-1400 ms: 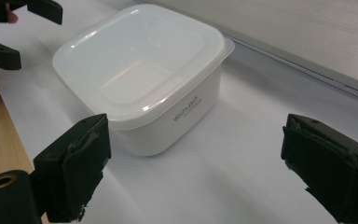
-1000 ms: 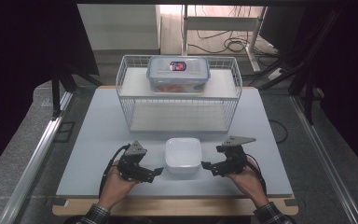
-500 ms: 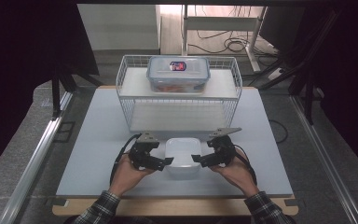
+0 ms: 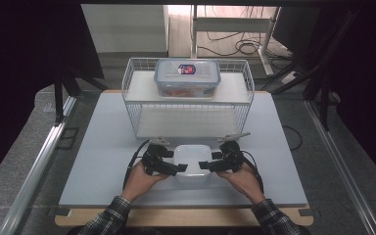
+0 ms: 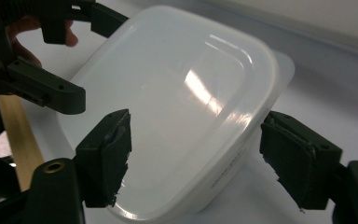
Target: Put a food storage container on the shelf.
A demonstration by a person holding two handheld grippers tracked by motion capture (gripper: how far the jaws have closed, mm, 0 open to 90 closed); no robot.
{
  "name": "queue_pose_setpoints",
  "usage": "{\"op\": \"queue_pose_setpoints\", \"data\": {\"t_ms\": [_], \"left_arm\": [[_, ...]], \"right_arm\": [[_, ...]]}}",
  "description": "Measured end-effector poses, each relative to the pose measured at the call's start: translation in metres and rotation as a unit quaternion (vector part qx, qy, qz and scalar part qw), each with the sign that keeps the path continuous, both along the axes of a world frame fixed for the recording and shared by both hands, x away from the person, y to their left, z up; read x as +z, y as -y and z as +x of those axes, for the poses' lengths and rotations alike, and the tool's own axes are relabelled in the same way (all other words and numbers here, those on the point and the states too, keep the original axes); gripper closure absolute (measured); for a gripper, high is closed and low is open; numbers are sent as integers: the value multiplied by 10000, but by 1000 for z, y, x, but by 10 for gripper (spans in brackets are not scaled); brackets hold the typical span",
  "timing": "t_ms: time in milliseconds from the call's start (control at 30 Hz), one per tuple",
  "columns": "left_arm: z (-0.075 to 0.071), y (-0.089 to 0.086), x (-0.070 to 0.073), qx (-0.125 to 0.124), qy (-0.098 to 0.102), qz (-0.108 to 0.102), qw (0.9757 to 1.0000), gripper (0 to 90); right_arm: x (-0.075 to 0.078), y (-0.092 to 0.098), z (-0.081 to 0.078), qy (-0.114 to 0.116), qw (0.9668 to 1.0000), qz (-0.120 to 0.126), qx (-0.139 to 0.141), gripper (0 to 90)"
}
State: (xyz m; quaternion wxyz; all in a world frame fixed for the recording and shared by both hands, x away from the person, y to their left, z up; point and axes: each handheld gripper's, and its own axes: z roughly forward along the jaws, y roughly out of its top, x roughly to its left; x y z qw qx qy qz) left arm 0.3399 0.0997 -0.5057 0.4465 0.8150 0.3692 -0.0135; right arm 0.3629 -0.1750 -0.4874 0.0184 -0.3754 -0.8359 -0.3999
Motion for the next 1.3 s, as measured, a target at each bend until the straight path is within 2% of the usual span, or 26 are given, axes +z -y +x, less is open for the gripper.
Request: {"op": "queue_pose_setpoints", "data": {"t_ms": [67,133,200,267,333,367,500,700,767,833,967,1067,1133,1233,1300], "left_arm": [[-1,-2,-1,56,-221,-108,9997,190],[-3,-7,-2,117,-409,-246,9988,238],[-7,-12,1,153,-374,-311,9987,344],[-12,-15,4,182,-271,-302,9990,468],[-17,-17,6,248,-229,-339,9989,545],[-19,-19,7,298,-296,-408,9983,580],[-24,-19,7,504,-329,-517,9968,635],[-27,-22,8,771,-217,-726,9941,729],[-29,-23,9,847,-130,-751,9935,787],[-29,-22,10,902,-81,-688,9935,793],[-29,-23,8,923,-82,-716,9931,794],[-30,-21,9,959,26,-611,9935,794],[-31,-22,10,992,52,-656,9929,793],[-32,-24,14,987,144,-707,9925,793],[-34,-24,18,986,225,-690,9925,793]], "right_arm": [[-1,3,-1,-149,9998,86,-39,295],[1,7,-4,-210,9997,136,-66,373],[5,13,-9,-100,9998,122,-87,475],[8,17,-12,-143,9997,143,-149,549],[9,21,-15,-185,9994,227,-196,598],[10,22,-15,-206,9992,263,-207,614],[12,21,-21,-159,9987,303,-382,654],[15,23,-25,44,9976,379,-582,734],[16,23,-27,112,9971,390,-640,779],[16,21,-29,332,9973,229,-612,780],[15,19,-30,383,9966,279,-674,780],[15,18,-31,478,9961,253,-693,779],[15,17,-32,564,9958,242,-684,779],[19,19,-33,721,9946,429,-617,781],[22,20,-33,806,9939,462,-595,781]]}}
